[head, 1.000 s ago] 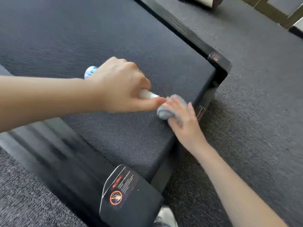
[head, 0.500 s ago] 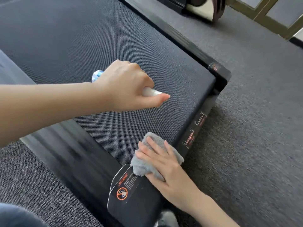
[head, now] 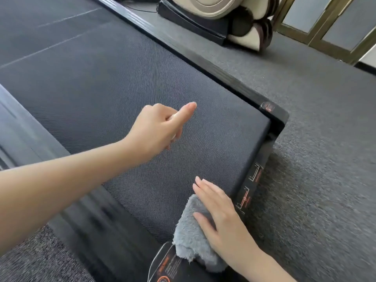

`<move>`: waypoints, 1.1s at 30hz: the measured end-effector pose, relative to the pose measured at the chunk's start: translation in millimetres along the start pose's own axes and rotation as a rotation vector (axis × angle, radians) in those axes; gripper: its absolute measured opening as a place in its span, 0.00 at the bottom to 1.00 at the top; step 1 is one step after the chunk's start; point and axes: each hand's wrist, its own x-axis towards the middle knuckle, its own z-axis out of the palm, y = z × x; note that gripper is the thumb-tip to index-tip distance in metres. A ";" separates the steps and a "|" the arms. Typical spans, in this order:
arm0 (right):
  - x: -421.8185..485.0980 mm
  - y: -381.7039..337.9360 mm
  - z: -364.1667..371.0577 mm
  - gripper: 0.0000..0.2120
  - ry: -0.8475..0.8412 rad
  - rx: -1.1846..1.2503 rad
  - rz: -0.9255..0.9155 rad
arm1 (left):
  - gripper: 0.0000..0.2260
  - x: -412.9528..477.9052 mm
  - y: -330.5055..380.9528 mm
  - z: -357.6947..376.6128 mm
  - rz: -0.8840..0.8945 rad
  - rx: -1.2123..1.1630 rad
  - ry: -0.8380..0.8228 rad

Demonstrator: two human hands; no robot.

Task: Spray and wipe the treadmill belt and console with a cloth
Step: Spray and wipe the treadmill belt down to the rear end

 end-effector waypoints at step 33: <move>175.9 -42.5 -121.5 0.10 0.388 0.220 0.045 | 0.08 76.3 10.8 -57.2 0.005 -0.069 0.195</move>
